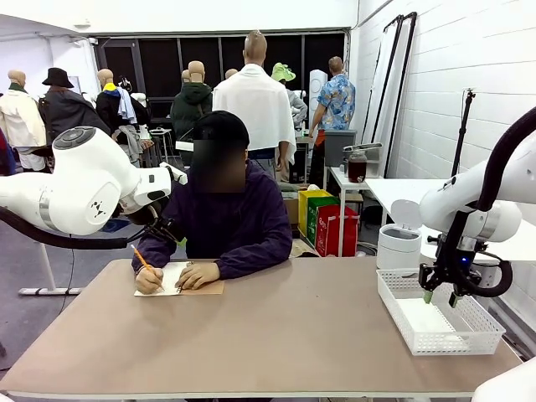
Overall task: Sort the paper based on its condition.
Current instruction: If a person hands you a paper, place it in the Organizing basket , and if it's crumpled, put it in the Trash can.
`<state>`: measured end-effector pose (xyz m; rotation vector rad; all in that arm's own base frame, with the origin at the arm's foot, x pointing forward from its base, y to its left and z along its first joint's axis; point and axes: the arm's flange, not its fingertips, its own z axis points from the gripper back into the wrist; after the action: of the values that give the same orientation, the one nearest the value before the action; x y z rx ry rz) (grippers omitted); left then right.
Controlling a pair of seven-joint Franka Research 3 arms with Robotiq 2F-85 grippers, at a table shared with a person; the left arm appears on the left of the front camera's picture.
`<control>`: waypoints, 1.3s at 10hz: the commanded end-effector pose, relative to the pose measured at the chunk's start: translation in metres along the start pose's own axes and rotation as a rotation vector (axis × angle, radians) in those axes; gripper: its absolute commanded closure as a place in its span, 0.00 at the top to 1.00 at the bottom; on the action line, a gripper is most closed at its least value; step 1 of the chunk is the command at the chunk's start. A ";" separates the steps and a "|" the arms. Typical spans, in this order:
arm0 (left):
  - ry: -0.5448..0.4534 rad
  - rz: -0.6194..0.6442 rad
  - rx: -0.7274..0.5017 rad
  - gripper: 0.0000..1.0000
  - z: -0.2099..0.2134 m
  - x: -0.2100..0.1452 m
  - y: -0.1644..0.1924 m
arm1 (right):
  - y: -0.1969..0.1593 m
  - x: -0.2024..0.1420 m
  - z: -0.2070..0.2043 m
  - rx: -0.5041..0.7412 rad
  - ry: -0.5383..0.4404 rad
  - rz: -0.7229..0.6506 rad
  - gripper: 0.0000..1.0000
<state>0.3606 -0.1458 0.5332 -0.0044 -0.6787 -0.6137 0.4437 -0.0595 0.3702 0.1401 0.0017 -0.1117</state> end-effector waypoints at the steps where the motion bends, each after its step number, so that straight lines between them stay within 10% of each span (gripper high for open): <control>1: 0.003 0.003 -0.001 1.00 -0.001 0.002 0.001 | 0.007 -0.002 0.007 -0.038 0.035 -0.016 1.00; 13: 0.003 0.003 -0.001 1.00 -0.001 0.002 0.001 | 0.007 -0.004 0.009 -0.012 0.008 0.001 1.00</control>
<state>0.3606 -0.1458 0.5332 -0.0044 -0.6787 -0.6137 0.4404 -0.0530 0.3801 0.1287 0.0101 -0.1104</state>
